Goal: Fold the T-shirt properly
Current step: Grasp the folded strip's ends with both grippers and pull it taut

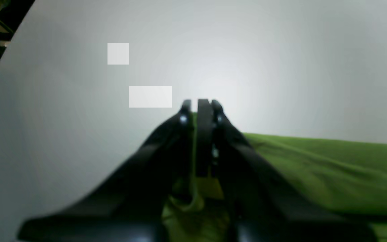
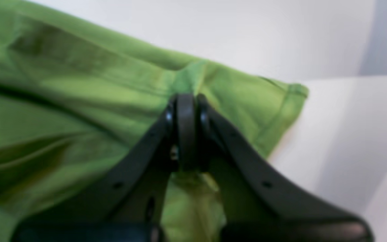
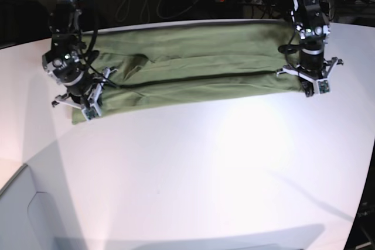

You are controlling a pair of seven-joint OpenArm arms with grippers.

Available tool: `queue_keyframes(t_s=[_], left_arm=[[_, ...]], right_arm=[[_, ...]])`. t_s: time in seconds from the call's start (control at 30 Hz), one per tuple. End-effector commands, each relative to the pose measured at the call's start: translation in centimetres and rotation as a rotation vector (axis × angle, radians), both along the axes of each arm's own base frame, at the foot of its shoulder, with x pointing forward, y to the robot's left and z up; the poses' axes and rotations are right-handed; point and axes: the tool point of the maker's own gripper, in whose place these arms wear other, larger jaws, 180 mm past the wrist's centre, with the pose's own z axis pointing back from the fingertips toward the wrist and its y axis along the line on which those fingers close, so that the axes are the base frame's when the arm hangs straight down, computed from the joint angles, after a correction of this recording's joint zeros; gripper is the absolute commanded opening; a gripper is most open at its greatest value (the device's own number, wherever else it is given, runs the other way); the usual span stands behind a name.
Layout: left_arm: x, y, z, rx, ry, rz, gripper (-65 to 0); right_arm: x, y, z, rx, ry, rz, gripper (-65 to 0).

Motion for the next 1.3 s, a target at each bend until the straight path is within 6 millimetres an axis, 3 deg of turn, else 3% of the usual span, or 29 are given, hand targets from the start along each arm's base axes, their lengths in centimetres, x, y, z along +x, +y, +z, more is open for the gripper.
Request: queue_keyframes(t_s=[0.0,0.23,0.4,0.67,1.27], left_arm=[[0.6,0.3,1.4,0.026,-0.046,-0.006,-65.0],[-0.4,0.0,2.0,0.041,-0.045,-0.020,-65.0],[-1.1,-0.3,2.4,0.053,-0.043,-0.033,-65.0],[-3.1,-0.2,1.1,0.057,0.016,-0.036,-65.0],[-4.8,1.0,0.6,0.074,0.053,-0.016,-65.0]], right_arm=[[0.9,0.2,2.1,0.003,-0.071,0.023,-64.9],[-1.0,0.8,3.3,-0.011,-0.095,0.044,-64.9],[-2.1,0.7,2.6,-0.015,-0.069,0.045,-64.9],[-3.6,-0.7,1.8,-0.060,-0.029,0.062,-64.9],[-4.3,-1.9,1.7,-0.098,0.002,0.124,-64.9]])
